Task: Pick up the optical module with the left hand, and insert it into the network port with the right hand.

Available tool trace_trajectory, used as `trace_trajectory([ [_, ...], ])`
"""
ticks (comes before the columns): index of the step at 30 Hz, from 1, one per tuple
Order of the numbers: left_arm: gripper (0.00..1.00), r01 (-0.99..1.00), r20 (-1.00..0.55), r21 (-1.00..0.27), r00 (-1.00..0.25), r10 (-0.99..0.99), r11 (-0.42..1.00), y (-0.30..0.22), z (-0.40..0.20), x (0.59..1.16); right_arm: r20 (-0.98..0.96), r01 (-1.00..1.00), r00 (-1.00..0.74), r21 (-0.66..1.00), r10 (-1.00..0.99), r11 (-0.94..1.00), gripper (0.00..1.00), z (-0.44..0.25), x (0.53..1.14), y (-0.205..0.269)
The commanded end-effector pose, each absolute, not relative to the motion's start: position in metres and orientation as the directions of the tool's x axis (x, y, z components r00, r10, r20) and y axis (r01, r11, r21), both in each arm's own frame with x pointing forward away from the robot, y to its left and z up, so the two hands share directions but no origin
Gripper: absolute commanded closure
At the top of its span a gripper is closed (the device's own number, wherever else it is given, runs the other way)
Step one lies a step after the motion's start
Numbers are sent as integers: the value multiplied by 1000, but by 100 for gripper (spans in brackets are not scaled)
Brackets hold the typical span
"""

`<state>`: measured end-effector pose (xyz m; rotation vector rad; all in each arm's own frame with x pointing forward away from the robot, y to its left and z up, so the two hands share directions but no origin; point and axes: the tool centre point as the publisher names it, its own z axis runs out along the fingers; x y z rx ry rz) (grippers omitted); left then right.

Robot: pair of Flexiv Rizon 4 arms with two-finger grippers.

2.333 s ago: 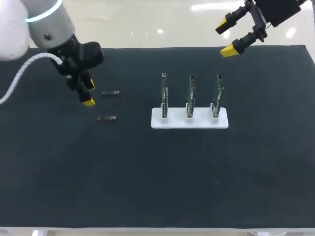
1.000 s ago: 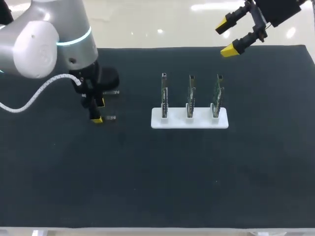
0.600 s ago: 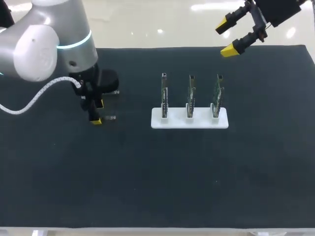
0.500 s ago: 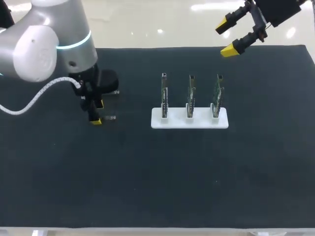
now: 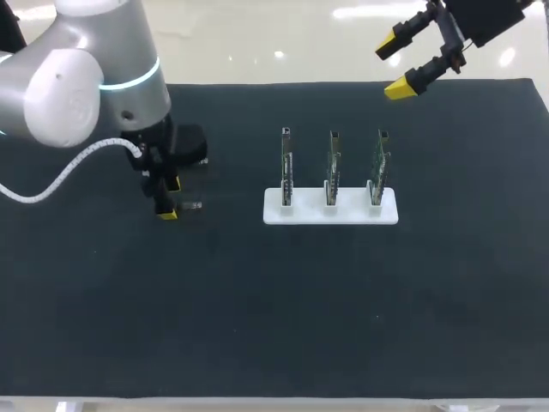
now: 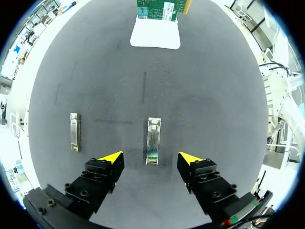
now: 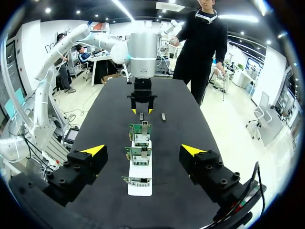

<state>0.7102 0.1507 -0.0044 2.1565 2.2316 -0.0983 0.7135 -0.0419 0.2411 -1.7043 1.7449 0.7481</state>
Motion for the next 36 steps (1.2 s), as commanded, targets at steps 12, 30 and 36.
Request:
trace_trajectory([
  [12,16,999,-66,-12,-38,997,38,157,-6,709,-740,-1000,-13,-6,-672,25,0,241,713,-42],
  [30,57,999,-66,-18,-38,997,37,155,-12,707,-740,-1000,-13,-6,-672,25,0,241,713,-42],
  [36,71,999,-63,-19,-40,997,39,154,-14,707,-740,-1000,-13,-6,-672,25,0,241,713,-42],
])
